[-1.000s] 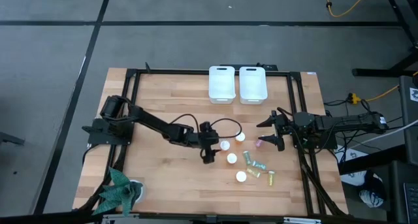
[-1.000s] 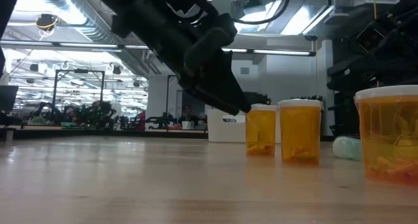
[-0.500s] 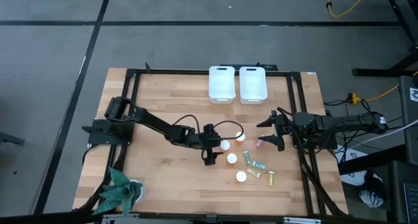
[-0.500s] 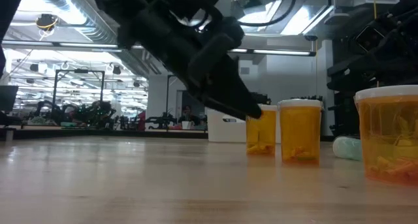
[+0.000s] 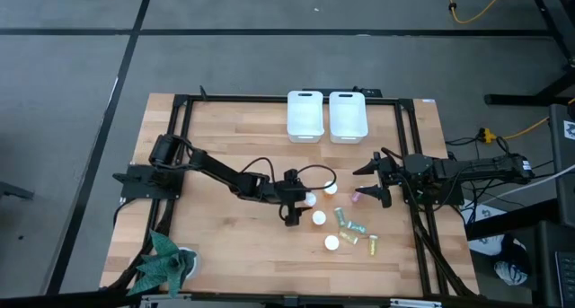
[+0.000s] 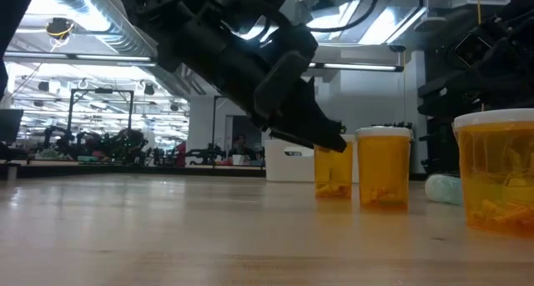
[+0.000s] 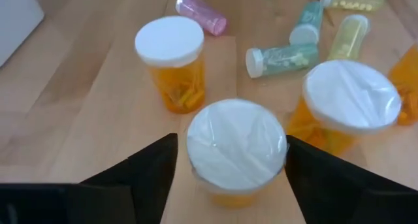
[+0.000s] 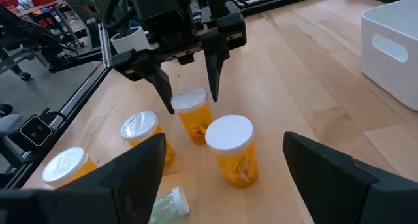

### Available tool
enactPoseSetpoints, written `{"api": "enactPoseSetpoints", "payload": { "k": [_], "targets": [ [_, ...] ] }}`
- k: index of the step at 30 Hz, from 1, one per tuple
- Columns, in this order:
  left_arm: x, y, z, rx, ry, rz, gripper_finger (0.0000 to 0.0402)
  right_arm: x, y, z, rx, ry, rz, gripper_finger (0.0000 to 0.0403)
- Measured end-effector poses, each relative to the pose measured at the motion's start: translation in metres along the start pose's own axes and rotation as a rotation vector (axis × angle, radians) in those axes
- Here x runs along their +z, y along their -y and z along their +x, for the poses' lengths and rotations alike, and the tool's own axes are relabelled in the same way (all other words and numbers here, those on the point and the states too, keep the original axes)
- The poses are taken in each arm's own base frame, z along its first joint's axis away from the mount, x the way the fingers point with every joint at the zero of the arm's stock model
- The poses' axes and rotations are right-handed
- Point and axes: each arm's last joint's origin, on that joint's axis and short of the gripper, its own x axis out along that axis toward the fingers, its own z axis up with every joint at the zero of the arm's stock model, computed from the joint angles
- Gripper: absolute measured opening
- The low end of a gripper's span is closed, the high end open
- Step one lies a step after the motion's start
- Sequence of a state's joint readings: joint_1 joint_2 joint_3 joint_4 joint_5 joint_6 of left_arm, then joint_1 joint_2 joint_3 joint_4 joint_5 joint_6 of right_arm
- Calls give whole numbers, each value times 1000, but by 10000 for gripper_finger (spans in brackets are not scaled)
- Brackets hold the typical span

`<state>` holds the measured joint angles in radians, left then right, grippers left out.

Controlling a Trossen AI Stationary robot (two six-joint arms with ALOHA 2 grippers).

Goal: Pick and place medicine bottles into bin by pill shape (circle, oval)
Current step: Put the large orange medicine pill bottle into the left white bin

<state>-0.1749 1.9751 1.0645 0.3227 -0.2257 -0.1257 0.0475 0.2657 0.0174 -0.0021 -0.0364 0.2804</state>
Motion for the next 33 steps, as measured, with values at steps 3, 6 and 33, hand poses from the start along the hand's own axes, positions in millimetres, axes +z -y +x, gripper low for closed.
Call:
{"api": "enactPoseSetpoints", "payload": {
  "k": [3, 6, 33],
  "targets": [
    [1, 1, 0, -3, 10, -2, 233, 0, 0, 0, 0, 0, -1, 310],
    [1, 2, 0, -2, 15, -27, 203, 0, 0, 0, -1, 0, -1, 310],
    [91, -246, -30, 480, 35, -313, 179, 0, 1, 0, -18, 3, -1, 310]
  ]
}}
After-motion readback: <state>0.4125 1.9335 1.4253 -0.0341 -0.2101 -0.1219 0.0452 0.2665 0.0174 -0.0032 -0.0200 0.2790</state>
